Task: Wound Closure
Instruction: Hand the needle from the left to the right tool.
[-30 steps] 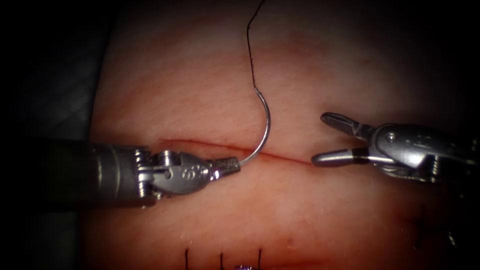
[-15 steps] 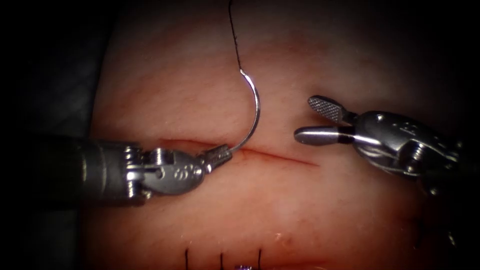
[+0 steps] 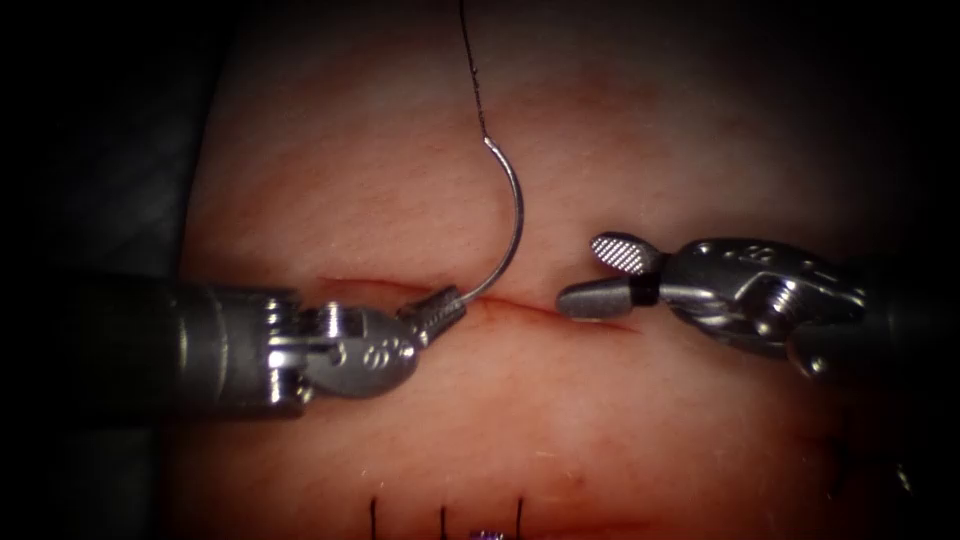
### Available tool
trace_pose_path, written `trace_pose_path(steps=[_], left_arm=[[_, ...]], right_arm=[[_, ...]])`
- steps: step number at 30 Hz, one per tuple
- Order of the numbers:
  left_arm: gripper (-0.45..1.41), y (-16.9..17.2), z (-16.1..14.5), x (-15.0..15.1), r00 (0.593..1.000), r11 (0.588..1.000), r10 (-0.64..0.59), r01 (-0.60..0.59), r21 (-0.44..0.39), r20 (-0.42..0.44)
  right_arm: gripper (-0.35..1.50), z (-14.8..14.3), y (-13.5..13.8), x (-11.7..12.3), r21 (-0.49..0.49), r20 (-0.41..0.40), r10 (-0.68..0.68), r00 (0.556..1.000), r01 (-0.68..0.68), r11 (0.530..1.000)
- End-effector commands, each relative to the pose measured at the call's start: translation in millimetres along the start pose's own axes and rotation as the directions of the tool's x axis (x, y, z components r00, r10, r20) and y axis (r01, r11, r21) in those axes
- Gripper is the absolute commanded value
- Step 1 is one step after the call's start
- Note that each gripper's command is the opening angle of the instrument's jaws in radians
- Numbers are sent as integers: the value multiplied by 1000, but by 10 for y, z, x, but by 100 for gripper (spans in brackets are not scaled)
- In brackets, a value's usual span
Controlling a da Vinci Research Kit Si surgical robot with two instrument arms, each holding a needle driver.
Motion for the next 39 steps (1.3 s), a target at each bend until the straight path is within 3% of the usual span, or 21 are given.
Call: trace_pose_path(steps=[1,17,30,35,39], left_arm=[[-45,5,6,2,1000,1000,-1,1,0,2],[-45,18,7,10,996,996,-19,11,90,89],[-45,23,-3,18,996,995,-10,0,104,94],[-45,24,-4,19,996,995,-3,-6,103,90],[-45,24,-6,20,996,994,7,-16,104,93]], right_arm=[[137,12,-5,-1,-2,-2,2,1000,-2,1000],[133,53,-36,17,-71,-41,46,998,-48,996],[130,62,-32,22,-114,-60,55,997,-62,992],[105,64,-32,25,-121,-63,52,997,-59,991],[26,64,-32,22,-120,-64,38,997,-45,992]])
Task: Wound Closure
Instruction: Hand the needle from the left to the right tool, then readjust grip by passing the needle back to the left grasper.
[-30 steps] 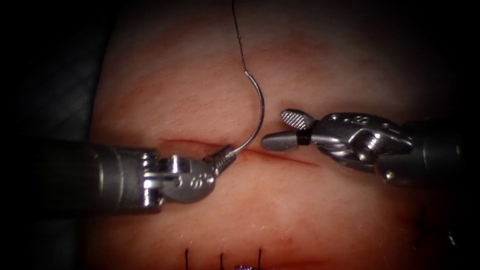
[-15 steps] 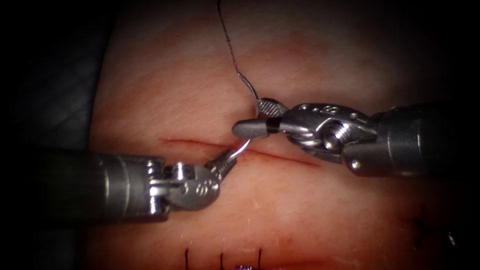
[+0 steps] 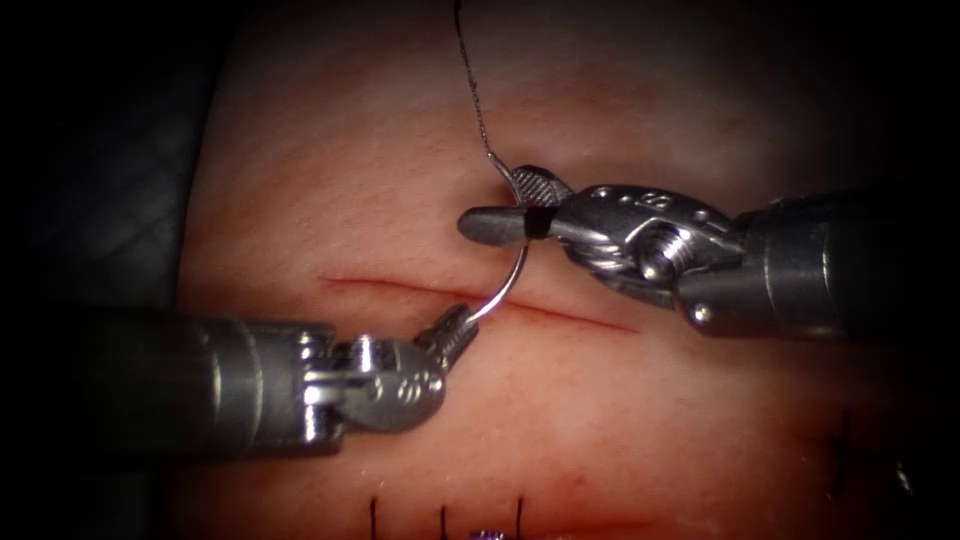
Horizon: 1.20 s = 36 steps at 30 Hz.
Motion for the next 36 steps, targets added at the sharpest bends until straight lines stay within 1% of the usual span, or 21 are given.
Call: trace_pose_path(steps=[1,2,3,6,11,12,13,14,16,17,18,20,22,24,25,28,29,32,34,35,36], left_arm=[[-45,4,4,2,1000,1000,2,-2,3,0],[-45,4,4,3,1000,1000,6,-6,5,0],[-45,4,4,3,1000,1000,4,-4,8,0],[-45,4,4,4,1000,1000,22,-22,6,-1],[-45,0,4,4,997,998,58,-57,4,-44],[-37,-1,4,3,998,999,54,-53,7,-45],[4,-2,5,3,998,999,47,-47,12,-49],[22,-4,6,3,998,999,42,-41,16,-57],[37,-7,7,4,995,1000,19,-18,17,-95],[69,-9,7,4,991,999,-30,33,16,-129],[91,-10,7,5,987,998,-63,65,9,-151],[111,-13,7,6,976,994,-107,107,-9,-188],[114,-15,4,7,959,986,-166,163,-35,-229],[114,-15,1,6,937,972,-230,208,-109,-264],[111,-15,-1,5,924,961,-266,229,-157,-277],[101,-16,-5,2,858,890,-405,291,-351,-317],[98,-17,-6,1,835,863,-444,300,-407,-326],[94,-18,-7,0,740,754,-577,320,-573,-345],[94,-18,-8,0,703,702,-626,317,-638,-339],[94,-19,-7,0,678,665,-656,311,-679,-331],[93,-20,-7,1,664,645,-671,304,-701,-330]], right_arm=[[7,6,-3,-6,3,0,-4,1000,4,1000],[-21,6,-4,-7,1,-1,-4,1000,4,1000],[-35,6,-4,-8,1,4,-6,1000,6,1000],[-35,7,-4,-9,0,21,1,1000,-1,1000],[-35,7,-3,-11,-6,29,4,1000,-4,1000],[-35,6,-4,-11,-6,32,4,999,-3,1000],[-35,5,-4,-11,-5,32,4,999,-3,1000],[-35,5,-3,-11,-5,36,3,999,-3,1000],[-35,3,-2,-10,0,26,5,1000,-5,1000],[-35,2,0,-9,4,10,15,1000,-15,1000],[-35,2,1,-8,11,3,10,1000,-10,1000],[-35,0,4,-7,35,-13,-11,1000,11,999],[-35,-2,7,-4,82,-21,-29,999,31,996],[-35,-4,11,-2,119,-25,-49,998,52,991],[-35,-5,12,-1,120,-28,-73,997,76,990],[-35,-7,15,0,139,-66,-138,988,146,980],[-35,-8,16,0,148,-80,-172,982,182,972],[-35,-9,16,1,197,-122,-267,956,287,937],[-35,-10,16,1,233,-151,-316,937,344,909],[-35,-10,16,1,250,-168,-341,925,375,893],[-35,-10,17,1,263,-175,-346,922,383,886]])
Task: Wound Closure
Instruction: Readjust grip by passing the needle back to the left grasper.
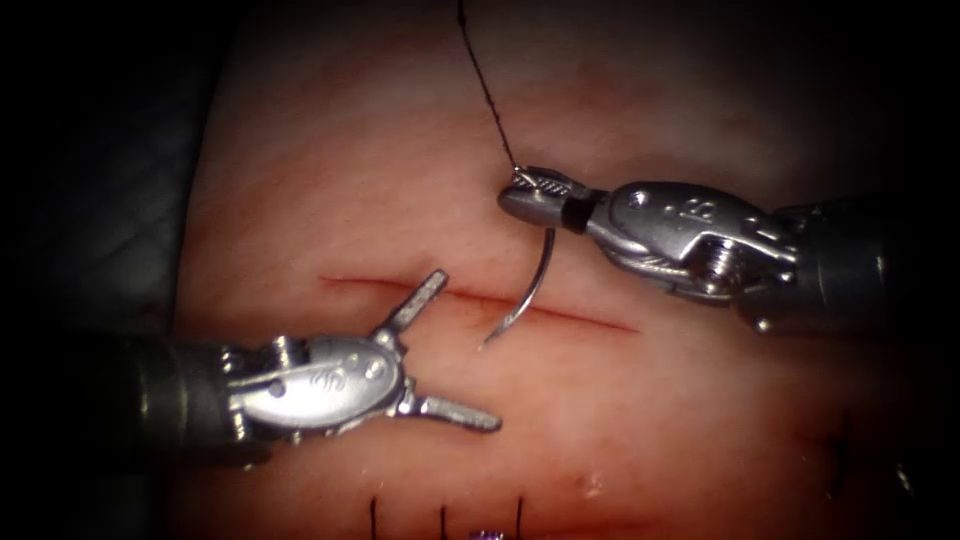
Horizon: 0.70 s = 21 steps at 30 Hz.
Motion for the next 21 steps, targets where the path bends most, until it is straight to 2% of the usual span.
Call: trace_pose_path(steps=[1,3,5,10,16,21], left_arm=[[93,0,7,-3,1000,999,-20,20,-27,-8],[91,-4,9,0,998,995,-53,51,-85,-21],[91,-10,12,3,997,992,-76,74,-102,-16],[91,-28,19,3,992,988,-122,120,-100,-16],[91,-43,29,-5,986,981,-168,165,-101,-18],[88,-46,37,-9,982,974,-188,189,-123,21]], right_arm=[[-35,8,0,-5,25,-9,-3,1000,3,1000],[-35,8,0,-5,50,-19,-5,1000,6,999],[-35,8,0,-4,75,-31,-6,999,9,997],[-35,6,-2,0,132,-78,-26,997,37,991],[-35,4,-9,3,185,-131,-110,985,133,974],[-35,9,-13,4,204,-165,-158,974,190,960]])
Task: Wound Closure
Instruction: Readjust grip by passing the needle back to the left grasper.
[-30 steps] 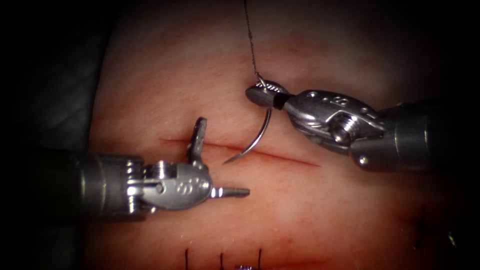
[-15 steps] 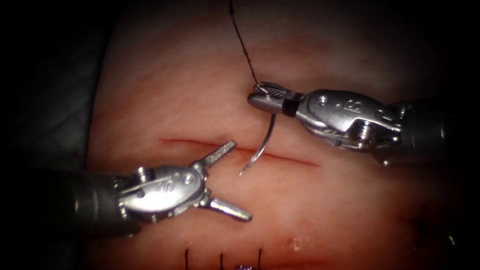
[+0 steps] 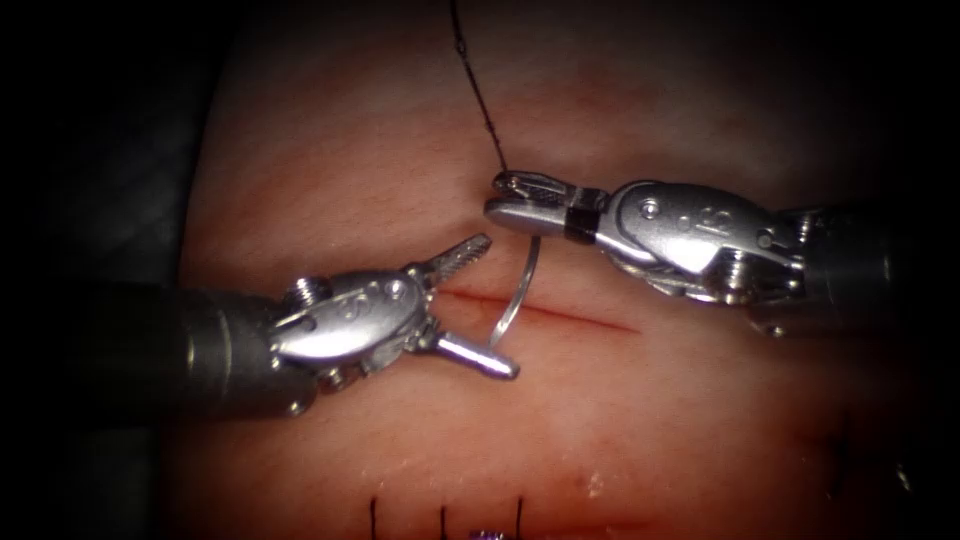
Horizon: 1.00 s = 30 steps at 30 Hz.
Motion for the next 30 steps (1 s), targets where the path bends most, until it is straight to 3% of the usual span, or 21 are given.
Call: trace_pose_path(steps=[1,6,11,26,30], left_arm=[[81,-1,9,-4,1000,999,-4,4,-42,-2],[71,1,12,-7,999,984,-43,43,-174,5],[69,1,11,-6,997,971,-70,73,-229,23],[64,-31,22,-18,993,971,-100,110,-212,54],[59,-28,26,-18,992,955,-117,125,-270,47]], right_arm=[[-35,10,-1,-4,7,-5,-19,1000,19,1000],[-35,13,-6,-3,35,-13,-116,993,117,993],[-35,14,-7,-4,56,-26,-166,986,167,984],[-35,13,-13,2,78,-44,-180,983,183,980],[-35,14,-13,3,77,-52,-179,982,183,980]])
